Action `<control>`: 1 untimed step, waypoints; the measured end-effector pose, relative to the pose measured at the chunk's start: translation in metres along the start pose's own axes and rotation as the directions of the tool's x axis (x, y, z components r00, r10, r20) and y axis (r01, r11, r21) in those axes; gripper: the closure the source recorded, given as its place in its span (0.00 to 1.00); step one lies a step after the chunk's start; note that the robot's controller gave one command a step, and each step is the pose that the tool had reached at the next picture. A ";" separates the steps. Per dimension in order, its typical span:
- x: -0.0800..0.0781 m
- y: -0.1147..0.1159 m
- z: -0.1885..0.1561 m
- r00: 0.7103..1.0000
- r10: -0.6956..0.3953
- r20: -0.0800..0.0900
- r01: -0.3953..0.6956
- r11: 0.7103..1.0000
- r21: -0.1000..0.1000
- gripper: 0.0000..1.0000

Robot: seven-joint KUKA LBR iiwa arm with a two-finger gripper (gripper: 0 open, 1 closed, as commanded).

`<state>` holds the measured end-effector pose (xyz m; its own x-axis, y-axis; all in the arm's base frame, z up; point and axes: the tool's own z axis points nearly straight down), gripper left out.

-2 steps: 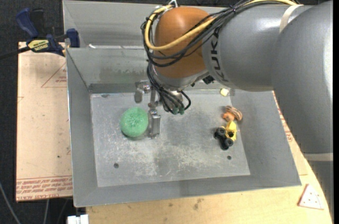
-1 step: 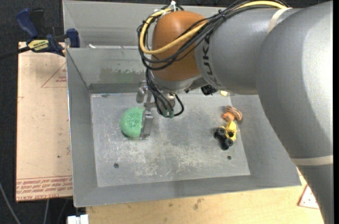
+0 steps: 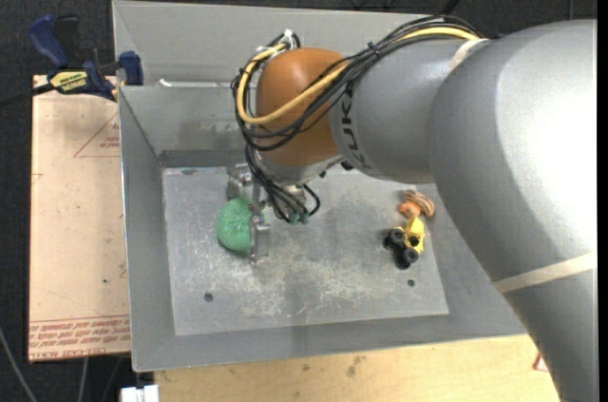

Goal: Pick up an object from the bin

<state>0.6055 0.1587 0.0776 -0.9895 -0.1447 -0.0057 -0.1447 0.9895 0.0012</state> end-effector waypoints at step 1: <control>-0.006 0.006 0.019 0.994 0.109 0.004 -0.109 0.994 -0.005 1.00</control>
Offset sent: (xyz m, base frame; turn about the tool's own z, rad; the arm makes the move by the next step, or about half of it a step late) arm 0.0000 0.0000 0.0000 0.0000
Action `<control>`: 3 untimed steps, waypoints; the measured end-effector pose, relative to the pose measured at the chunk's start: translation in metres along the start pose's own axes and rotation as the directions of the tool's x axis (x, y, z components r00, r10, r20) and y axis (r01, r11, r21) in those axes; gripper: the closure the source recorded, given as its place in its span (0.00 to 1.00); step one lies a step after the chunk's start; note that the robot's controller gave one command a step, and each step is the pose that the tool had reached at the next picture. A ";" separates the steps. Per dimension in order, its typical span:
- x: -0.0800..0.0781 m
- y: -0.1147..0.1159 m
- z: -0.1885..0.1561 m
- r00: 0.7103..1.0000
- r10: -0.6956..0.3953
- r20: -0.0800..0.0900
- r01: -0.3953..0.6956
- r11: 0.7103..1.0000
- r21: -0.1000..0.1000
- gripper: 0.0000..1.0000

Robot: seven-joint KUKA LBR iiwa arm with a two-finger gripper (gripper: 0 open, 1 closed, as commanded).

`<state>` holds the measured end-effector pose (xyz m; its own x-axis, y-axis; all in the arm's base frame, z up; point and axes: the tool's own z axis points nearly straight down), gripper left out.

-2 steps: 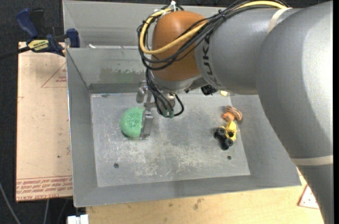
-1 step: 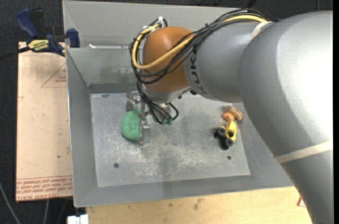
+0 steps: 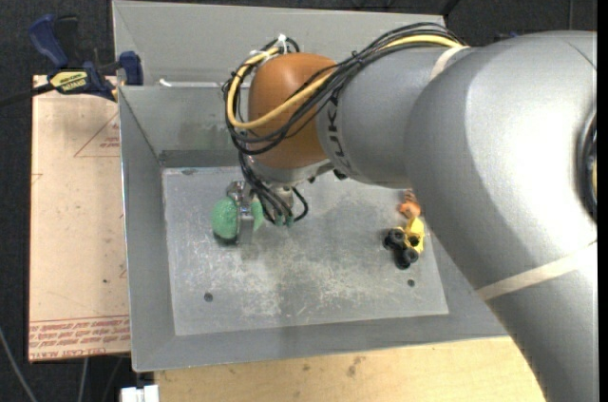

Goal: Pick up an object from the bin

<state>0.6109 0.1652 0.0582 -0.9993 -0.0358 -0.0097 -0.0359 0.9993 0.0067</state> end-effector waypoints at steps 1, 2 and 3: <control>0.001 0.000 0.000 1.000 0.015 0.000 -0.015 1.000 0.001 1.00; 0.001 0.000 -0.003 1.000 0.021 -0.002 -0.021 1.000 0.002 1.00; 0.004 -0.001 -0.011 1.000 0.016 -0.010 -0.016 1.000 0.006 1.00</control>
Offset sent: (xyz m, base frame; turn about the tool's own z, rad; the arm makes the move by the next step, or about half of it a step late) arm 0.0001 0.0001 0.0197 0.0000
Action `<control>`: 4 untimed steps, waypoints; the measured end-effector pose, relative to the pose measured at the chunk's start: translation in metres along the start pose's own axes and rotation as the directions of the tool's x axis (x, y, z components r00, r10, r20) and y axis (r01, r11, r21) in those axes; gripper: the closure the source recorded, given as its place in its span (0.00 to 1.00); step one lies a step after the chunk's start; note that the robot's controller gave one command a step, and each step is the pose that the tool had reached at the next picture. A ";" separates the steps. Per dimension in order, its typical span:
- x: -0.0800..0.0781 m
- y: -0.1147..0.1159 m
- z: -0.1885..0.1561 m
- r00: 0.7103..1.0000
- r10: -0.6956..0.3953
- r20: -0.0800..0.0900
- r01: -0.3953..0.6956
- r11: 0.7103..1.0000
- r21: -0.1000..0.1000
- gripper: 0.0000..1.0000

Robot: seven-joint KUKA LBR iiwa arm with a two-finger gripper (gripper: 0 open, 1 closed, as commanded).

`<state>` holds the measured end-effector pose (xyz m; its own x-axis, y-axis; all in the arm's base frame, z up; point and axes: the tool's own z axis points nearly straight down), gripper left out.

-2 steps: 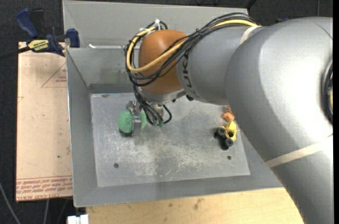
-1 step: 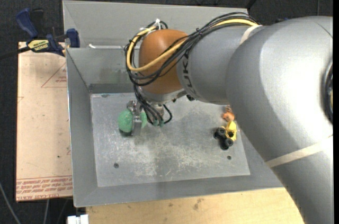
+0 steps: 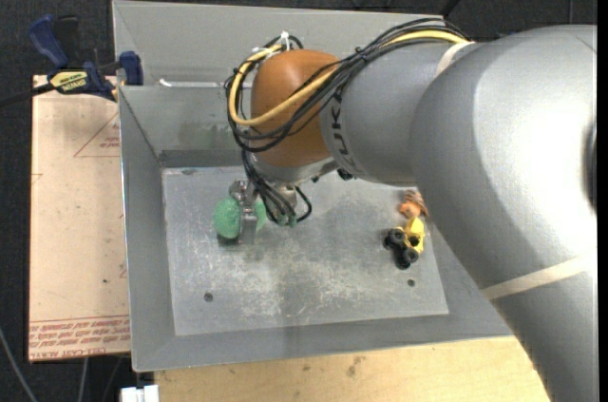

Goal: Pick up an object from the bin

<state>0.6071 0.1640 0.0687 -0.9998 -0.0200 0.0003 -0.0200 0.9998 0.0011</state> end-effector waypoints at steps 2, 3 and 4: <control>-0.001 0.000 -0.040 1.000 0.001 0.001 -0.001 1.000 -0.001 1.00; -0.001 0.000 -0.055 1.000 0.001 0.002 -0.001 1.000 -0.001 1.00; -0.001 0.000 -0.069 1.000 0.001 0.004 -0.001 1.000 -0.001 1.00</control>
Offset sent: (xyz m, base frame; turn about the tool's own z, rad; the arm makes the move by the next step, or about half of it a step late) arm 0.0002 0.0000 0.0165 0.0000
